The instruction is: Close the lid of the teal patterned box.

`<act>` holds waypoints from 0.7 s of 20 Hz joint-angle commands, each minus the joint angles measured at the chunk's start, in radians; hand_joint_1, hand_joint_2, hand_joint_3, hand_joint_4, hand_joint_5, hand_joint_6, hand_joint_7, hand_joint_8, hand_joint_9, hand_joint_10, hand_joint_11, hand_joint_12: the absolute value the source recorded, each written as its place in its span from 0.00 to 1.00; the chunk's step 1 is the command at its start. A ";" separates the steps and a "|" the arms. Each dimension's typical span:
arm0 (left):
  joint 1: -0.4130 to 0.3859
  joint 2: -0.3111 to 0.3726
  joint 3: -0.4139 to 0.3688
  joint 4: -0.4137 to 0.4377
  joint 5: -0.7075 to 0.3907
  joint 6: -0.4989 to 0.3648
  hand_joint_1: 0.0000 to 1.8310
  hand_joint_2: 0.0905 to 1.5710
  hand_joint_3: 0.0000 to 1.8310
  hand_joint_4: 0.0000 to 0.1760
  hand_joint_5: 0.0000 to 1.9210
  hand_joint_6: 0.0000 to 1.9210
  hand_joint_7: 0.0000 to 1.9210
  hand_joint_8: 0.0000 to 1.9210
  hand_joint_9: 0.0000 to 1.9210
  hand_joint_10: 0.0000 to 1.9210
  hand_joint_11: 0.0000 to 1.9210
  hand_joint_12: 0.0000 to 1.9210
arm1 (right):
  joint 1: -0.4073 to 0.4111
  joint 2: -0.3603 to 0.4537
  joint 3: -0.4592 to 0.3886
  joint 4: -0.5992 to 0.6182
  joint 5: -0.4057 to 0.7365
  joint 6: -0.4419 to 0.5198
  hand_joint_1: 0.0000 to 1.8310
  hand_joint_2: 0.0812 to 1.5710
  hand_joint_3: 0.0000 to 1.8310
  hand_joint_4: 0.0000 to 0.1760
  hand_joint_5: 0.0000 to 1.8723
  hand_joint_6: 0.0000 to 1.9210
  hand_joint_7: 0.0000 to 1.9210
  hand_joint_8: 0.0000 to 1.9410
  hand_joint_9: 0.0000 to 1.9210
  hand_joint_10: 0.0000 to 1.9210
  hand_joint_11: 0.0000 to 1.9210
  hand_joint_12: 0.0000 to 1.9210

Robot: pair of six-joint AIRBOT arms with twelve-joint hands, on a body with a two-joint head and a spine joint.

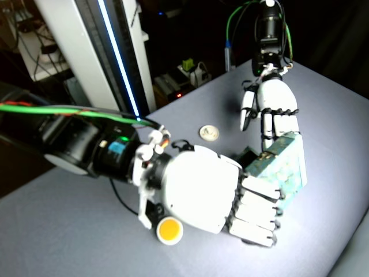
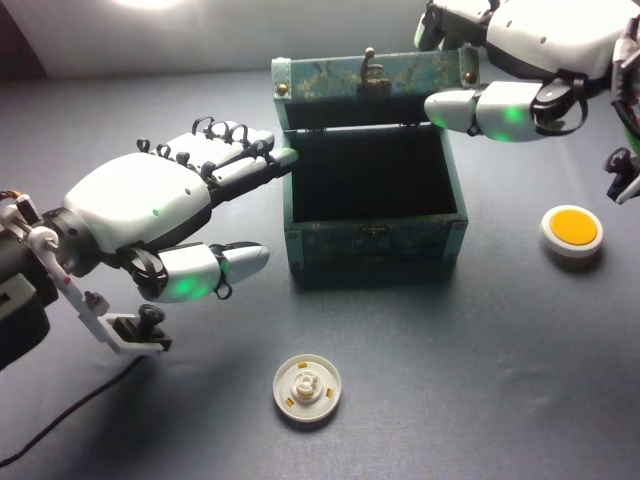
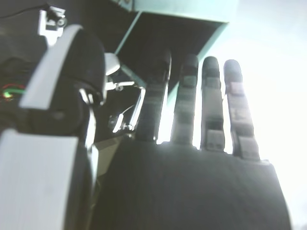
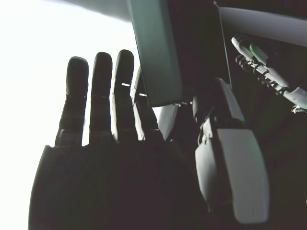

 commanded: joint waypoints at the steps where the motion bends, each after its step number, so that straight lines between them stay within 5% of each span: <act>1: -0.001 -0.003 0.001 -0.007 -0.118 -0.009 0.14 0.88 0.00 0.23 0.04 0.00 0.00 0.00 0.00 0.00 0.00 0.00 | 0.006 0.014 -0.002 -0.002 0.133 -0.002 0.14 0.85 0.00 0.00 0.00 0.48 0.09 0.44 0.02 0.73 0.00 1.00; 3: 0.008 -0.006 0.001 -0.013 -0.123 -0.017 0.13 0.89 0.01 0.21 0.03 0.00 0.00 0.00 0.00 0.00 0.00 0.00 | -0.003 0.025 -0.017 -0.005 0.144 -0.002 0.15 0.85 0.00 0.00 0.00 0.42 0.06 0.41 0.00 0.71 0.00 1.00; 5: 0.017 -0.011 0.001 -0.013 -0.126 -0.026 0.11 0.90 0.01 0.01 0.03 0.00 0.00 0.00 0.00 0.00 0.00 0.00 | -0.016 0.041 -0.039 -0.009 0.166 -0.002 0.14 0.83 0.00 0.00 0.00 0.37 0.04 0.39 0.00 0.63 0.00 1.00; 7: 0.027 -0.018 0.000 -0.017 -0.132 -0.035 0.10 0.91 0.01 0.17 0.02 0.00 0.00 0.00 0.00 0.00 0.00 0.00 | -0.029 0.051 -0.054 -0.011 0.181 -0.002 0.14 0.83 0.00 0.00 0.00 0.36 0.05 0.31 0.00 0.55 0.00 1.00; 9: 0.038 -0.023 -0.003 -0.024 -0.142 -0.041 0.10 0.91 0.01 0.08 0.01 0.00 0.00 0.00 0.00 0.00 0.01 0.01 | -0.042 0.060 -0.070 -0.016 0.197 -0.001 0.14 0.83 0.00 0.00 0.00 0.33 0.08 0.20 0.00 0.47 0.00 0.94; 11: 0.050 -0.027 -0.007 -0.031 -0.154 -0.046 0.10 0.90 0.00 0.01 0.01 0.00 0.02 0.01 0.01 0.00 0.00 0.22 | -0.057 0.075 -0.092 -0.024 0.219 -0.001 0.14 0.81 0.00 0.00 0.00 0.26 0.08 0.10 0.00 0.36 0.00 0.90; 14: 0.062 -0.028 -0.012 -0.033 -0.162 -0.052 0.11 0.90 0.00 0.00 0.02 0.00 0.02 0.00 0.01 0.00 0.00 0.18 | -0.081 0.088 -0.114 -0.030 0.247 0.004 0.14 0.82 0.00 0.00 0.00 0.20 0.11 0.05 0.00 0.40 0.00 0.91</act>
